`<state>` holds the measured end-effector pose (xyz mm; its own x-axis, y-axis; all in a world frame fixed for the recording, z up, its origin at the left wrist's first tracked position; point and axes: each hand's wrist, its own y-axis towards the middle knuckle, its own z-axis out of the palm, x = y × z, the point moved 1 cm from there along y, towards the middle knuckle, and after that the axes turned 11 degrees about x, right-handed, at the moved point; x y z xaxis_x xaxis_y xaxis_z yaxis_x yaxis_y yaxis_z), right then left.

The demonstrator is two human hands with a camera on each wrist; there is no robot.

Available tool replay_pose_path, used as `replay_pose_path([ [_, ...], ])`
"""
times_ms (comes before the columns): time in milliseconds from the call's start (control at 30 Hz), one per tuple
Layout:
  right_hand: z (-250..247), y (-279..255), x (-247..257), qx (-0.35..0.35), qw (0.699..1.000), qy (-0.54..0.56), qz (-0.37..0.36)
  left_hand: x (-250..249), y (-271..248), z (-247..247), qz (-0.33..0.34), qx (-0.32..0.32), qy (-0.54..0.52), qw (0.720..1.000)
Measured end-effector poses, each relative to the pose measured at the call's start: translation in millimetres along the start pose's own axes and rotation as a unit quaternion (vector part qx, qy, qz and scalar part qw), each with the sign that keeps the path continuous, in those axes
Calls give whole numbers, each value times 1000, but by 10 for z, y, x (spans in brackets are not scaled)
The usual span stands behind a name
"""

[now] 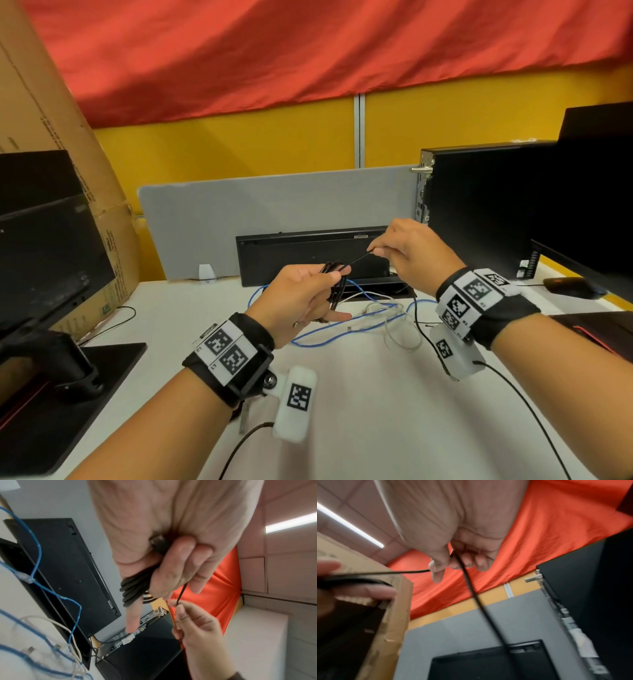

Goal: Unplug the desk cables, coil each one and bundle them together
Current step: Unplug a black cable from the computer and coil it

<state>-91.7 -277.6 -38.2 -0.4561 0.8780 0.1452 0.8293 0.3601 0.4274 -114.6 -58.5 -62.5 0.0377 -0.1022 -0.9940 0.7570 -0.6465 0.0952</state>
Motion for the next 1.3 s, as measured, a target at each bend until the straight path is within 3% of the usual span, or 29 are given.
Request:
replay_pose_path([
  [133, 110, -59, 16, -53, 997, -59, 9, 3, -1, 15, -4, 22, -62, 998],
  [333, 75, -1, 125, -99, 994, 34, 39, 63, -22, 13, -82, 85, -67, 991],
  [467, 101, 58, 237, -80, 981, 158, 82, 94, -16, 46, -90, 103, -66, 988],
  [533, 134, 69, 314, -38, 939, 316, 131, 105, -1, 76, -85, 101, -74, 988],
  [600, 150, 36, 408, 25, 867, 472, 162, 114, 9, 82, -81, 87, -93, 989],
  [667, 154, -29, 484, 88, 810, 555, 167, 125, 17, 62, -69, 69, -113, 989],
  [700, 156, -66, 519, 109, 805, 564, 150, 129, 19, 48, -61, 60, -125, 988],
  [733, 173, -101, 555, 125, 814, 555, 122, 136, 21, 38, -55, 54, -139, 987],
  [800, 244, -160, 616, 151, 868, 467, 68, 152, 25, 29, -46, 49, -169, 983],
  [867, 317, -197, 666, 130, 924, 355, 55, 173, 25, 27, -50, 51, -189, 979],
  [900, 347, -208, 687, 96, 937, 331, 62, 181, 26, 28, -55, 55, -190, 979],
  [1033, 438, -204, 758, -16, 975, 214, 58, 170, 20, 27, -78, 61, -138, 986],
  [1167, 472, -196, 747, 4, 993, 90, 74, 112, 27, 47, -87, 13, -6, 996],
  [1300, 486, -206, 724, -3, 994, 84, 74, 91, 32, 83, -86, -35, 54, 994],
])
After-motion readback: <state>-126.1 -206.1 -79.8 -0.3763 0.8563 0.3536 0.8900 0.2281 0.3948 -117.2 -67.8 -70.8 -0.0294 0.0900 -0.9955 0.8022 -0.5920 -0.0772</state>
